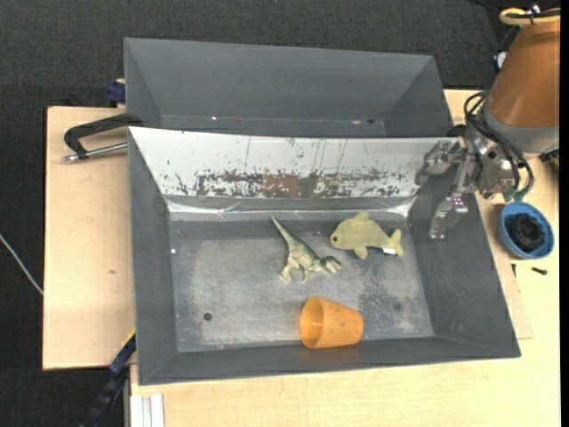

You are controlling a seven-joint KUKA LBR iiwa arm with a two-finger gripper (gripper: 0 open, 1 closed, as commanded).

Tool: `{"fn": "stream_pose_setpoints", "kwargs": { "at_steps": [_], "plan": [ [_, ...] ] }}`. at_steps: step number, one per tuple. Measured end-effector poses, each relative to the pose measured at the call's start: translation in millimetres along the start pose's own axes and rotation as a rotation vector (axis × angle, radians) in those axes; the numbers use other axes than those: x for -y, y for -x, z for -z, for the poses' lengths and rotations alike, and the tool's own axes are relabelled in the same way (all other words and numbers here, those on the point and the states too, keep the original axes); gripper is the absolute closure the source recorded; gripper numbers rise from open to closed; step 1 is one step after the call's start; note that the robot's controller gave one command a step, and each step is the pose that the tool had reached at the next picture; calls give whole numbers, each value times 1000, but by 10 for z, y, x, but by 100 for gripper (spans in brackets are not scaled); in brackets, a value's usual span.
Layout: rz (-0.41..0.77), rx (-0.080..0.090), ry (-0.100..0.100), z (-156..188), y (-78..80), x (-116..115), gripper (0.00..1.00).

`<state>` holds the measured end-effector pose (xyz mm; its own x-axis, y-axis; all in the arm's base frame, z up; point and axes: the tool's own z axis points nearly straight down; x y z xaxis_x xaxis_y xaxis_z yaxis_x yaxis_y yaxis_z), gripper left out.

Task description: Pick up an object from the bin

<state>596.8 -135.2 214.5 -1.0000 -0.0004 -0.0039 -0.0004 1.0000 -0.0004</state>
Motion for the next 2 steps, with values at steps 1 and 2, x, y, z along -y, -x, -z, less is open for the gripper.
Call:
{"fn": "stream_pose_setpoints", "kwargs": {
  "at_steps": [1,2],
  "plan": [
    [253,0,3,-1444,-5,-260,0],
    [254,1,0,-1423,-2,-251,100]
  ]
}}
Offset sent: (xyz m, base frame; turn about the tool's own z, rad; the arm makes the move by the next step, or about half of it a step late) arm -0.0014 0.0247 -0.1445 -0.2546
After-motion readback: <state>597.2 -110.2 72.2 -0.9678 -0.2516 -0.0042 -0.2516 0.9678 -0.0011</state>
